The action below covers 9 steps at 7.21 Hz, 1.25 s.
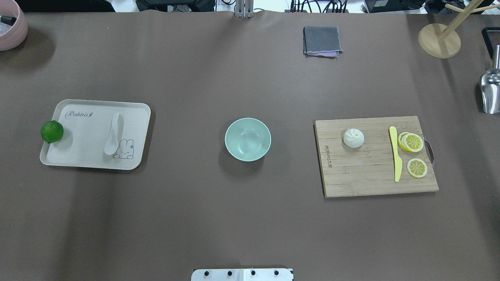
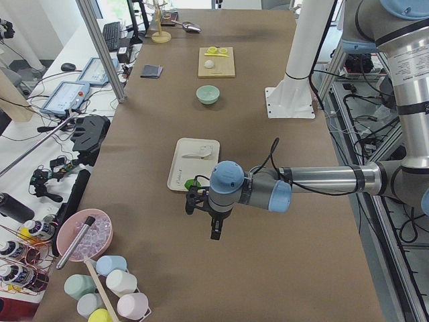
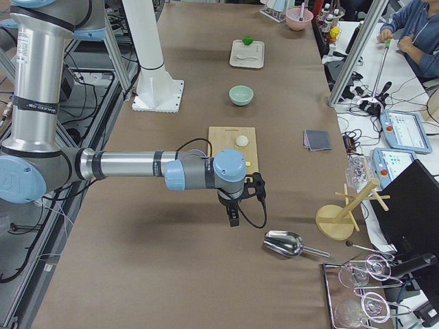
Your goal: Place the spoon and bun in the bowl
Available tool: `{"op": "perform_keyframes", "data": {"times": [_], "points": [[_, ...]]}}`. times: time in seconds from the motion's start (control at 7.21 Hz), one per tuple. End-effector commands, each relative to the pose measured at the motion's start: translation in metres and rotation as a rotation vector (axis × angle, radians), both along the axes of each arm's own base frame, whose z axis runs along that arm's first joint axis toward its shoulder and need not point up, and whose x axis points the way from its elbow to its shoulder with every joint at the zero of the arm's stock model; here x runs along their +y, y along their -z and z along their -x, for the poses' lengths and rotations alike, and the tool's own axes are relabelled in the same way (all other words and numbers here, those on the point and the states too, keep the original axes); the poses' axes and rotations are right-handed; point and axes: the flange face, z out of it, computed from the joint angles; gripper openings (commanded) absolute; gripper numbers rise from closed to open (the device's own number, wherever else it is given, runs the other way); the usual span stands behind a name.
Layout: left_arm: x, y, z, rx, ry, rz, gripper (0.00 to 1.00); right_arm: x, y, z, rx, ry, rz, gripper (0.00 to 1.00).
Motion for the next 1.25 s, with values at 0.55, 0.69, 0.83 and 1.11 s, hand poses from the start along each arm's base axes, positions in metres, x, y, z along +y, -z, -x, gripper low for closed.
{"op": "perform_keyframes", "data": {"times": [0.55,0.69,0.83,1.11], "points": [[-0.131,0.173,-0.176,0.132,0.027,0.056,0.98,-0.003,0.017,0.005,-0.013,-0.034,0.021,1.00],[-0.138,0.191,-0.215,0.107,0.009,0.032,0.98,-0.009,0.028,0.021,-0.018,-0.040,0.043,1.00],[-0.142,0.202,-0.269,0.072,-0.002,0.040,0.98,-0.017,0.049,0.040,-0.028,-0.058,0.055,1.00],[-0.155,0.211,-0.325,0.063,-0.020,0.076,0.98,-0.025,0.082,0.101,-0.089,-0.120,0.077,1.00]]}}
